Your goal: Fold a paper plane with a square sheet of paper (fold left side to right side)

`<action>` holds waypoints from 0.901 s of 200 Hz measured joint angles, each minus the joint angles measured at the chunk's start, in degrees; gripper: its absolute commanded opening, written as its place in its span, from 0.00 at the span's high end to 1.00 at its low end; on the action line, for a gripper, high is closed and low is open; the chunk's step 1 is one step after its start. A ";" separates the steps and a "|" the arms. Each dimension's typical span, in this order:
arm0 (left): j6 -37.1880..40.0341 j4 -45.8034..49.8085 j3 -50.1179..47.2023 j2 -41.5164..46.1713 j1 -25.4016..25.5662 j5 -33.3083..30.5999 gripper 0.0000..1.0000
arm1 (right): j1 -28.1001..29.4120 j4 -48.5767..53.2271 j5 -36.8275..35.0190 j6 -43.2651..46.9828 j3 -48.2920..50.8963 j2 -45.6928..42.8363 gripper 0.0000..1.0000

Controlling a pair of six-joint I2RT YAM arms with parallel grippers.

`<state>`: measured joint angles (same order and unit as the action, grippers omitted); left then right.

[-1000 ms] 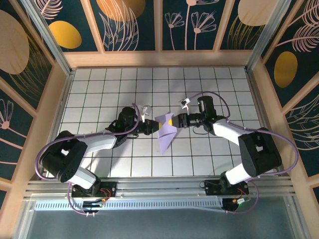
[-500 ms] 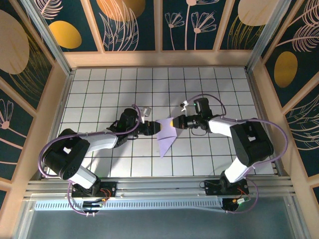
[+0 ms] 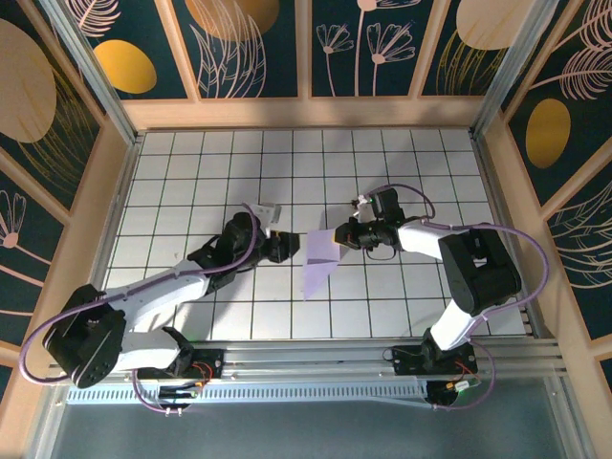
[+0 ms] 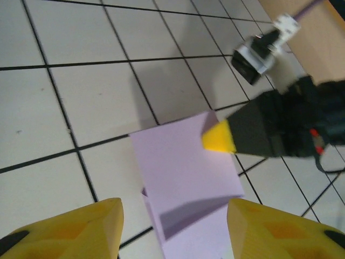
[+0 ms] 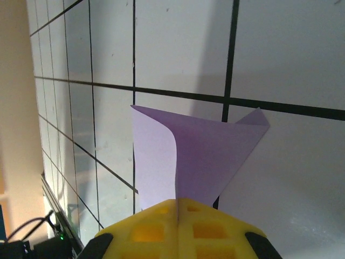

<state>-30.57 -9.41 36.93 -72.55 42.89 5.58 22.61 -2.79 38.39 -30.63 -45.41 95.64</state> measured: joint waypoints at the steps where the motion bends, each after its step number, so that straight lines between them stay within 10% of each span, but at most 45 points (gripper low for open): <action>1: 0.07 0.15 0.11 0.00 0.20 -0.13 0.48 | 0.00 0.09 0.00 -0.07 -0.02 0.00 1.00; 72: 2.93 14.43 15.19 -15.61 20.15 -13.99 0.46 | -0.02 1.36 -0.07 -6.84 -0.31 0.00 1.00; 180: 3.54 27.74 27.74 -33.18 25.05 -27.02 0.47 | -0.13 1.81 -0.94 -7.48 -0.33 0.00 1.00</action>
<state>-27.03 18.33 64.66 -105.73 67.94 -21.43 22.48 -0.97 37.45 -38.11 -45.74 95.64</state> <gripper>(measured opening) 0.541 0.054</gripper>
